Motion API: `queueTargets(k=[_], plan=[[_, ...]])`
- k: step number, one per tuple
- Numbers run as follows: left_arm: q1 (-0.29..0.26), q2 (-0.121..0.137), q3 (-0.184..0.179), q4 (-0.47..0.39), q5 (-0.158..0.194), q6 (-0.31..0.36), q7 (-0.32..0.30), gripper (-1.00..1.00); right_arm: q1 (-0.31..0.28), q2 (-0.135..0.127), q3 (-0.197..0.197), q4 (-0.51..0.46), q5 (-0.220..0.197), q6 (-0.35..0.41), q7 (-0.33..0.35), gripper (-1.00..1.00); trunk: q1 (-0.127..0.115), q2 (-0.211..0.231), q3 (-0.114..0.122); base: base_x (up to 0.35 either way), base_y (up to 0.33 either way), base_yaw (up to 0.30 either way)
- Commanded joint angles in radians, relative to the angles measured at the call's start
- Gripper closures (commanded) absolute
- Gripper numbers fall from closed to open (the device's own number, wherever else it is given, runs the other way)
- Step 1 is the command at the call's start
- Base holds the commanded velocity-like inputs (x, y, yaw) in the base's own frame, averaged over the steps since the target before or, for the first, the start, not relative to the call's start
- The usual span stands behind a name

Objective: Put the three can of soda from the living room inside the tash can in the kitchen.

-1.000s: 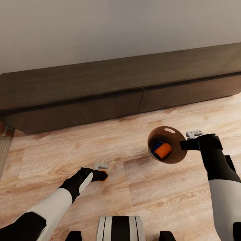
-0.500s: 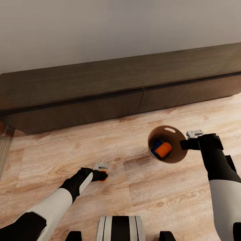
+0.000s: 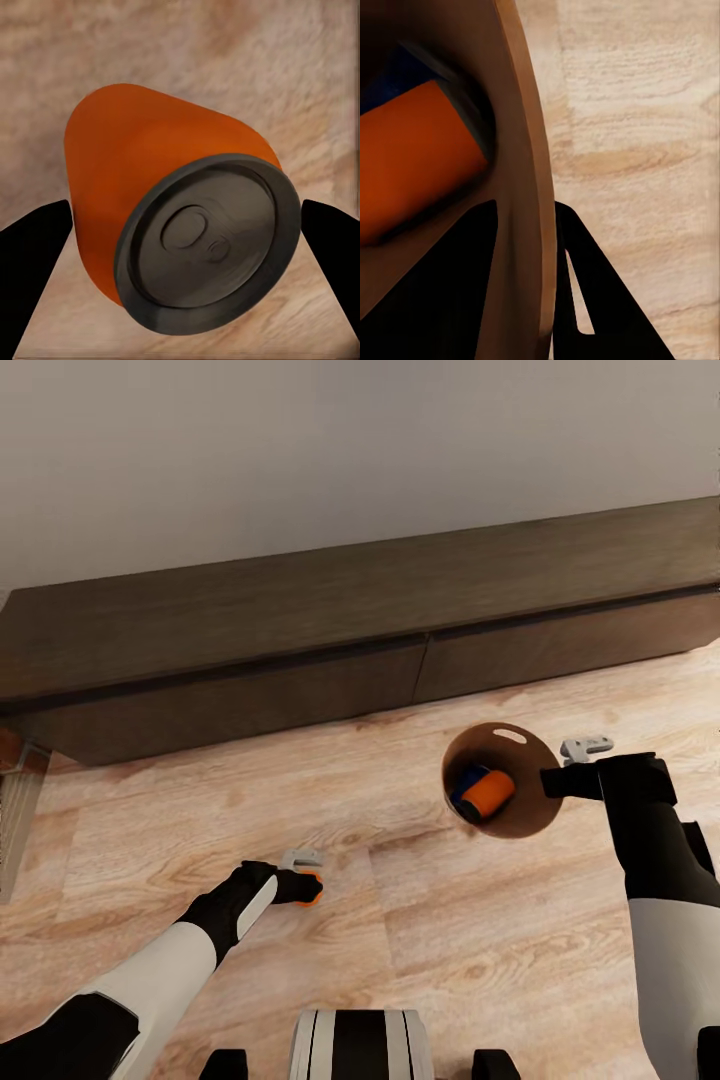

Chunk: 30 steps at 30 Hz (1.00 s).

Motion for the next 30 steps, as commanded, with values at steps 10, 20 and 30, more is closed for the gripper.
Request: queueTargets(k=[10, 20, 30], plan=[[0.0, 0.001, 0.001, -0.002, 0.0, 0.002, -0.001, 1.0, 0.013, 0.024, -0.002, -0.01, -0.009, 0.002, 0.002, 1.0, -0.038, 0.07, 0.031, 0.0, 0.0, 0.0], [-0.001, 0.003, 0.007, -0.071, 0.003, 0.079, -0.002, 1.0, 0.045, 0.027, -0.005, 0.001, -0.011, 0.002, 0.004, 1.0, -0.077, 0.14, 0.063, 0.0, 0.0, 0.0], [0.026, 0.04, 0.02, -0.63, 0.008, 0.466, -0.009, 1.0, 0.077, 0.03, 0.0, 0.014, -0.01, 0.002, 0.006, 1.0, -0.115, 0.21, 0.094, 0.0, 0.0, 0.0]])
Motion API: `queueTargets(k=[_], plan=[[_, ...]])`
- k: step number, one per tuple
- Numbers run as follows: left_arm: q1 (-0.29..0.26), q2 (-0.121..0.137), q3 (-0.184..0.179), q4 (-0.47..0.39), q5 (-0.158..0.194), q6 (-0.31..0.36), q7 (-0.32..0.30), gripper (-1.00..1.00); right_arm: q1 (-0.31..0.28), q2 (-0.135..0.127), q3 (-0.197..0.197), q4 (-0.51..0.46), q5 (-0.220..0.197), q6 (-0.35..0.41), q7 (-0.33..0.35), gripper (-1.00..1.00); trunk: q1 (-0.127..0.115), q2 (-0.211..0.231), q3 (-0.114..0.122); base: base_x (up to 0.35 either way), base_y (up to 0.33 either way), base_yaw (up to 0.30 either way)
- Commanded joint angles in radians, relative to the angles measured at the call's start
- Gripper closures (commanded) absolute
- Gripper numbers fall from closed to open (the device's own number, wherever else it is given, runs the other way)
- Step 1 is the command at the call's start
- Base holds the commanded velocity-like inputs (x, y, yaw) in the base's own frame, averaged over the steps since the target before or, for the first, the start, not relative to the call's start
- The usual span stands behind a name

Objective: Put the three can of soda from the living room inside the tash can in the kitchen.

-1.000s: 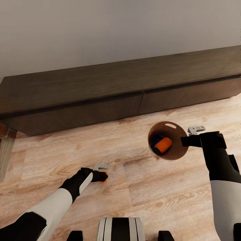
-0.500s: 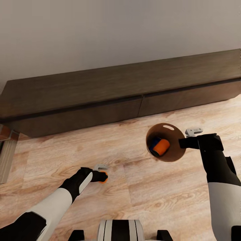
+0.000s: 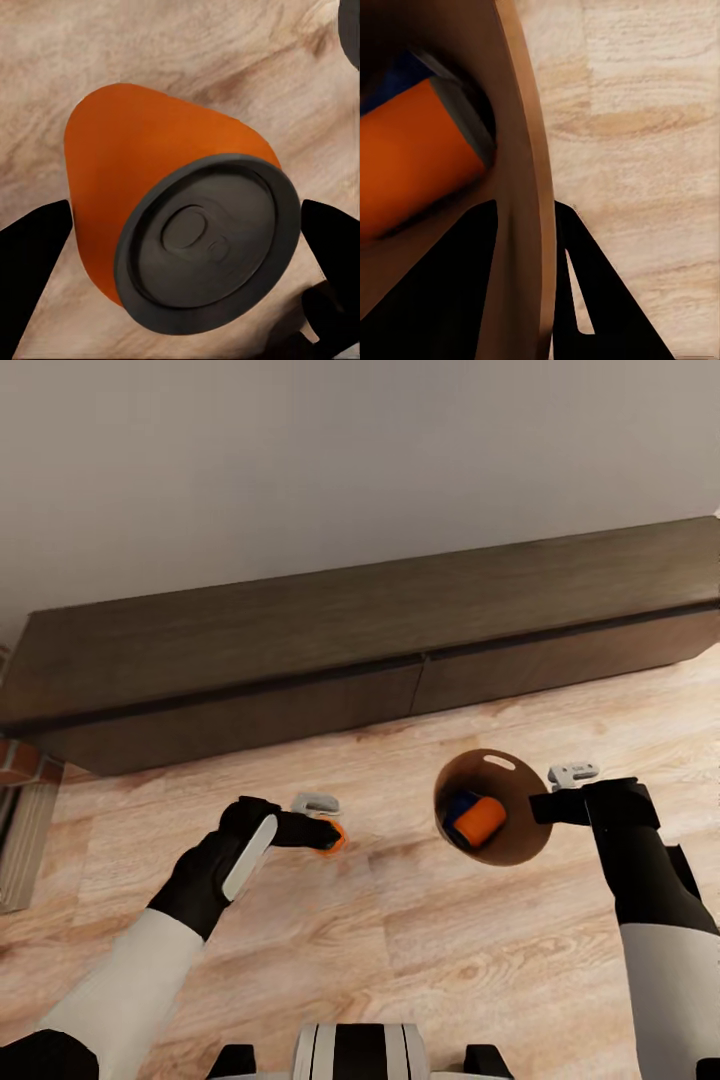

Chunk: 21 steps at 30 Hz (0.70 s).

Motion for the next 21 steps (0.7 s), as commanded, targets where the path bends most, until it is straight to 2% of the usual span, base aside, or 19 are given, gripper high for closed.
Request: queueTargets(k=[1, 2, 3, 6, 9, 21], plan=[[0.001, 0.016, 0.016, -0.041, 0.013, 0.03, -0.002, 1.0, 0.0, 0.005, 0.001, 0.001, -0.015, 0.003, 0.003, 1.0, -0.004, 0.007, 0.003, 0.0, 0.0, 0.0], [0.001, 0.023, 0.028, -0.057, 0.02, 0.041, -0.003, 1.0, 0.001, 0.007, 0.001, 0.002, -0.014, 0.003, 0.003, 1.0, -0.008, 0.014, 0.006, 0.0, 0.0, 0.0], [-0.005, 0.029, 0.021, -0.062, 0.02, 0.035, 0.002, 1.0, 0.007, 0.013, -0.002, 0.008, 0.003, -0.005, 0.007, 1.0, -0.008, 0.014, 0.006, 0.0, 0.0, 0.0], [-0.022, 0.023, 0.004, -0.079, 0.022, 0.035, 0.019, 1.0, 0.006, 0.002, 0.006, 0.026, 0.0, 0.003, 0.017, 1.0, -0.008, 0.014, 0.006, 0.0, 0.0, 0.0], [-0.039, 0.023, -0.01, -0.096, 0.022, 0.035, 0.021, 1.0, 0.006, 0.002, 0.006, 0.043, 0.026, 0.003, 0.017, 1.0, -0.008, 0.014, 0.006, 0.0, 0.0, 0.0], [-0.045, 0.023, -0.01, -0.101, 0.022, 0.035, 0.021, 1.0, 0.006, 0.002, 0.006, 0.045, 0.127, 0.003, 0.017, 1.0, -0.008, 0.014, 0.006, 0.0, 0.0, 0.0]])
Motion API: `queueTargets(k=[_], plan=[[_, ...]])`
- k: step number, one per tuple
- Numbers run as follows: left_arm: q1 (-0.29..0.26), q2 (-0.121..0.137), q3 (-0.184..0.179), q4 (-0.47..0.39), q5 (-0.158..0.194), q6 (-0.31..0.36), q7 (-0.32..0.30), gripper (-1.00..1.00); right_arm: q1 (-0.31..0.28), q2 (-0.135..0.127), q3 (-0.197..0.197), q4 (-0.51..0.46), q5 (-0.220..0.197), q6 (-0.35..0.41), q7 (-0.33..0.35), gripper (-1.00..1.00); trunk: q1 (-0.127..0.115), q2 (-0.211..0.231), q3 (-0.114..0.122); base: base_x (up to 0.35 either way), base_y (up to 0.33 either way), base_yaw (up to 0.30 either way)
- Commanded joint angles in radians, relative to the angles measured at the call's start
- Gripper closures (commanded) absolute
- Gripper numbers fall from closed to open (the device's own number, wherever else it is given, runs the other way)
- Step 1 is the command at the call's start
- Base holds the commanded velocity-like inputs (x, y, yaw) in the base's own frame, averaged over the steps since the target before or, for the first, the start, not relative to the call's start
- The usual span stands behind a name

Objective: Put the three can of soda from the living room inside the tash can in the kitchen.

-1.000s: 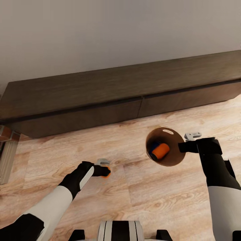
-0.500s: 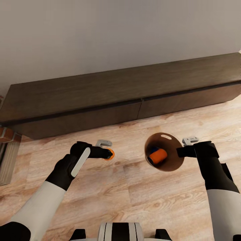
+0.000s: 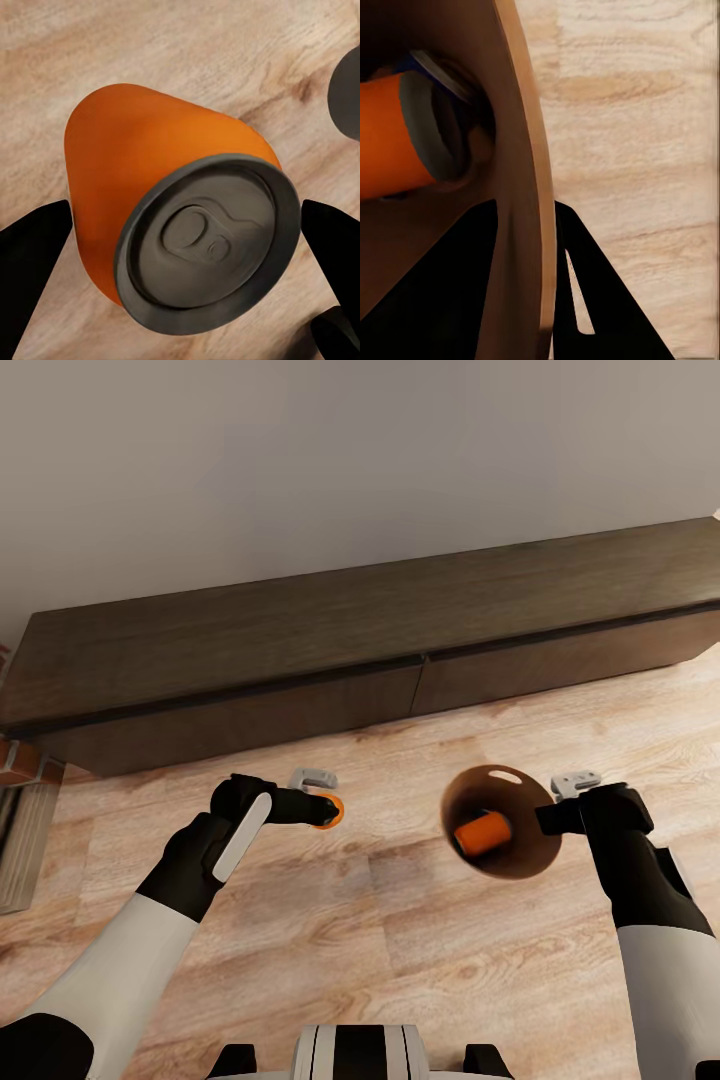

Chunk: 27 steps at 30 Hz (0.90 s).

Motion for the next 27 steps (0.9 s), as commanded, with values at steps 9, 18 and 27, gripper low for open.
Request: queueTargets(k=[9, 18, 27], plan=[[-0.03, -0.011, -0.032, -0.016, 0.006, 0.018, -0.015, 1.0, -0.03, -0.032, 0.015, 0.003, 0.021, 0.003, -0.014, 1.0, -0.008, 0.014, 0.006, 0.0, 0.0, 0.0], [-0.031, -0.013, -0.033, -0.014, 0.008, 0.018, -0.018, 1.0, -0.032, -0.034, 0.016, 0.004, -0.126, 0.003, -0.015, 1.0, -0.042, 0.077, 0.035, 0.0, 0.0, 0.0], [-0.031, -0.01, -0.033, -0.015, 0.012, 0.018, -0.027, 1.0, -0.032, -0.033, 0.016, 0.005, -0.125, 0.003, -0.015, 1.0, -0.077, 0.14, 0.063, 0.0, 0.0, 0.0]])
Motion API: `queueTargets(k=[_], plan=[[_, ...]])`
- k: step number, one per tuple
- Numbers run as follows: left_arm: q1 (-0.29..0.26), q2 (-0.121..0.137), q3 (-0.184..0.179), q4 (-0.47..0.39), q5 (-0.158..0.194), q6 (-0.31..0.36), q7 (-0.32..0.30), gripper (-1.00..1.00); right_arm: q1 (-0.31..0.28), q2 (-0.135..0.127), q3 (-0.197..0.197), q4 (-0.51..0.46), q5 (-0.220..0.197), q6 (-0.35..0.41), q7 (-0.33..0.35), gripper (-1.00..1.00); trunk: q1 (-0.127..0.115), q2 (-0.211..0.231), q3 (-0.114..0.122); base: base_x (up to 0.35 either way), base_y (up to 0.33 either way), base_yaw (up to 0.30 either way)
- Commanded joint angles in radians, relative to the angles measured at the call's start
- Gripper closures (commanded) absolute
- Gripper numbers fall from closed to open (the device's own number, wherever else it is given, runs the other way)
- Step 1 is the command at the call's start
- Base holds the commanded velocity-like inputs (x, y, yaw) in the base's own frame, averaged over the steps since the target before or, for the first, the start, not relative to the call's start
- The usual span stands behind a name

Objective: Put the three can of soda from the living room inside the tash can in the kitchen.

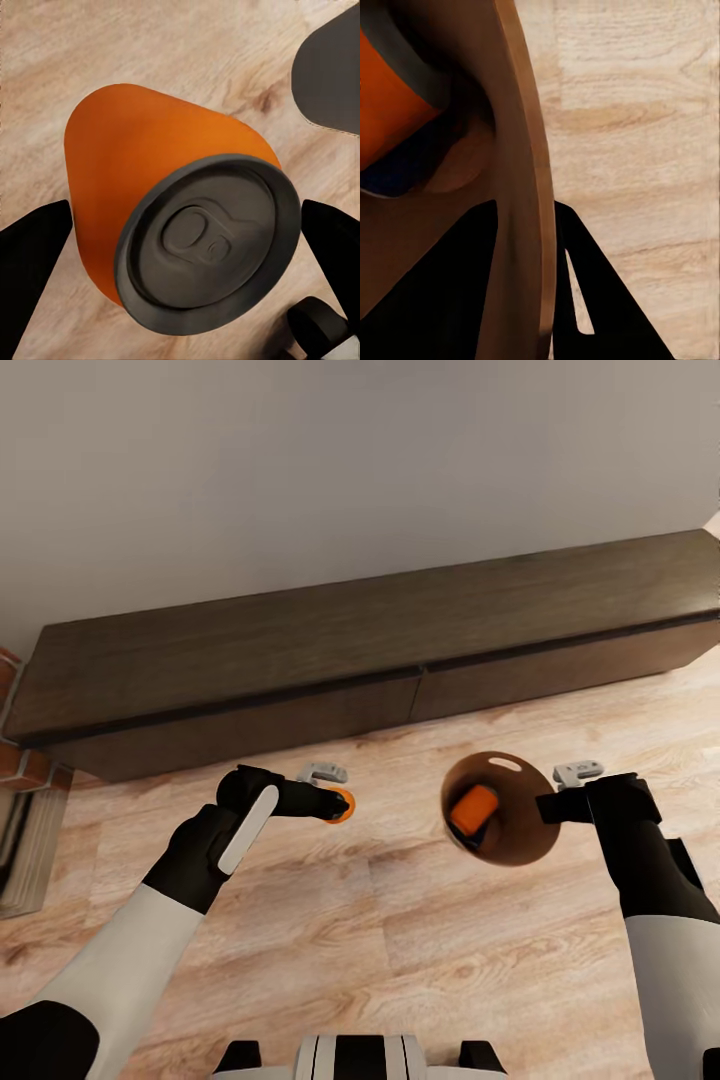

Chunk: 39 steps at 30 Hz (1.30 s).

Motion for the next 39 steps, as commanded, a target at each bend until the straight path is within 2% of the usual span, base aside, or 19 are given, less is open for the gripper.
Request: queueTargets(k=[1, 6, 8, 11, 15, 16, 19, 23, 25, 26, 28, 29, 30, 31, 32, 34, 35, 36, 39], plan=[[0.001, 0.003, 0.0, -0.001, 0.0, 0.0, -0.001, 1.0, 0.0, 0.0, 0.0, 0.0, -0.016, 0.004, 0.003, 1.0, -0.004, 0.007, 0.003, 0.0, 0.0, 0.0], [0.001, 0.012, 0.0, -0.005, 0.016, 0.0, -0.003, 1.0, 0.0, 0.001, 0.004, 0.0, -0.016, 0.004, 0.003, 1.0, -0.023, 0.042, 0.019, 0.0, 0.0, 0.0], [0.002, 0.02, 0.0, -0.008, 0.041, 0.0, -0.009, 1.0, 0.001, 0.001, 0.005, 0.0, -0.015, 0.004, 0.003, 1.0, -0.031, 0.056, 0.025, 0.0, 0.0, 0.0], [0.002, 0.038, 0.0, -0.01, 0.066, 0.0, -0.049, 1.0, 0.001, 0.001, 0.006, 0.0, -0.015, 0.004, 0.003, 1.0, -0.042, 0.077, 0.035, 0.0, 0.0, 0.0], [0.002, 0.069, 0.001, -0.019, 0.078, 0.0, -0.158, 1.0, 0.001, 0.001, 0.006, 0.0, -0.015, 0.004, 0.003, 1.0, -0.058, 0.105, 0.047, 0.0, 0.0, 0.0], [0.002, 0.081, 0.001, -0.031, 0.08, 0.0, -0.19, 1.0, 0.001, 0.001, 0.006, 0.0, -0.015, 0.004, 0.003, 1.0, -0.061, 0.112, 0.05, 0.0, 0.0, 0.0], [0.002, 0.096, 0.001, -0.065, 0.082, 0.0, -0.227, 1.0, 0.002, 0.001, 0.006, 0.0, -0.014, 0.004, 0.003, 1.0, -0.073, 0.133, 0.06, 0.0, 0.0, 0.0], [0.002, 0.107, 0.001, -0.131, 0.086, 0.0, -0.246, 1.0, 0.002, 0.001, 0.007, 0.001, -0.013, 0.004, 0.003, 1.0, -0.088, 0.161, 0.072, 0.0, 0.0, 0.0], [0.002, 0.117, 0.001, -0.194, 0.108, 0.0, -0.254, 1.0, 0.003, 0.002, 0.009, 0.002, -0.012, 0.004, 0.003, 1.0, -0.096, 0.175, 0.078, 0.0, 0.0, 0.0], [0.002, 0.128, 0.001, -0.218, 0.131, 0.0, -0.256, 1.0, 0.003, 0.003, 0.015, 0.002, -0.012, 0.004, 0.003, 1.0, -0.1, 0.182, 0.082, 0.0, 0.0, 0.0], [0.002, 0.154, 0.0, -0.25, 0.213, 0.0, -0.259, 1.0, 0.004, 0.004, 0.034, 0.002, -0.012, 0.004, 0.003, 1.0, -0.107, 0.196, 0.088, 0.0, 0.0, 0.0], [0.002, 0.162, 0.0, -0.255, 0.241, 0.0, -0.259, 1.0, 0.005, 0.004, 0.038, 0.002, -0.012, 0.004, 0.003, 1.0, -0.111, 0.203, 0.091, 0.0, 0.0, 0.0], [0.002, 0.185, -0.001, -0.268, 0.329, 0.0, -0.26, 1.0, 0.006, 0.005, 0.046, 0.005, -0.012, 0.004, 0.003, 1.0, -0.115, 0.21, 0.094, 0.0, 0.0, 0.0], [0.002, 0.191, -0.002, -0.274, 0.358, 0.0, -0.26, 1.0, 0.006, 0.005, 0.049, 0.007, -0.012, 0.004, 0.003, 1.0, -0.119, 0.217, 0.097, 0.0, 0.0, 0.0], [0.002, 0.203, -0.006, -0.294, 0.437, 0.0, -0.26, 1.0, 0.007, 0.006, 0.054, 0.013, -0.012, 0.004, 0.002, 1.0, -0.123, 0.224, 0.1, 0.0, 0.0, 0.0], [0.002, 0.207, -0.008, -0.304, 0.482, 0.0, -0.261, 1.0, 0.008, 0.006, 0.058, 0.019, -0.012, 0.004, 0.002, 1.0, -0.123, 0.224, 0.1, 0.0, 0.0, 0.0], [0.002, 0.211, -0.011, -0.313, 0.539, 0.0, -0.261, 1.0, 0.008, 0.007, 0.071, 0.025, -0.012, 0.004, 0.001, 1.0, -0.123, 0.224, 0.1, 0.0, 0.0, 0.0], [0.002, 0.212, -0.013, -0.319, 0.569, 0.0, -0.261, 1.0, 0.009, 0.007, 0.082, 0.028, -0.012, 0.004, 0.001, 1.0, -0.123, 0.224, 0.1, 0.0, 0.0, 0.0], [0.0, 0.209, -0.015, -0.332, 0.61, 0.0, -0.261, 1.0, 0.008, 0.016, 0.099, 0.03, -0.011, 0.004, 0.0, 1.0, -0.123, 0.224, 0.1, 0.0, 0.0, 0.0]])
